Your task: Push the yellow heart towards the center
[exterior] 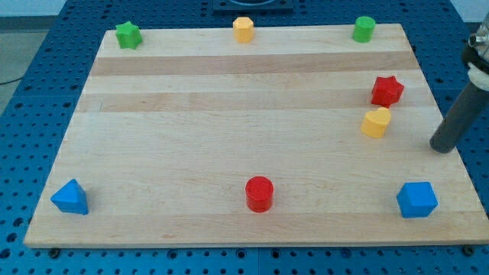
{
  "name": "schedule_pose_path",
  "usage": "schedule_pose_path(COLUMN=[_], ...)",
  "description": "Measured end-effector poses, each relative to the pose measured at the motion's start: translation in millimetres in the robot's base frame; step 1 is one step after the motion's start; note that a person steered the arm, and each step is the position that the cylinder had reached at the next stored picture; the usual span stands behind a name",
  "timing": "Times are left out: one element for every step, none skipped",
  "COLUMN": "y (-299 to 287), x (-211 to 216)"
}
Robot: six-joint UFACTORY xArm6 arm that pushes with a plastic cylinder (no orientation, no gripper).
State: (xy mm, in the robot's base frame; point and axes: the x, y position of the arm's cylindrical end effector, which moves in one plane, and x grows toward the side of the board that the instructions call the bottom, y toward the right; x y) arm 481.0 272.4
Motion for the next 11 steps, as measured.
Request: schedule_pose_path(y=[-16.5,-50.1,-95.9,-129.7,-149.4,-170.4,-181.6,-186.8,-203.6,-236.0,-276.8], x=[-16.6,-27.4,-52.1,-53.0,-39.8,-32.9,-31.2,-22.1,-20.3,-21.8,-21.8])
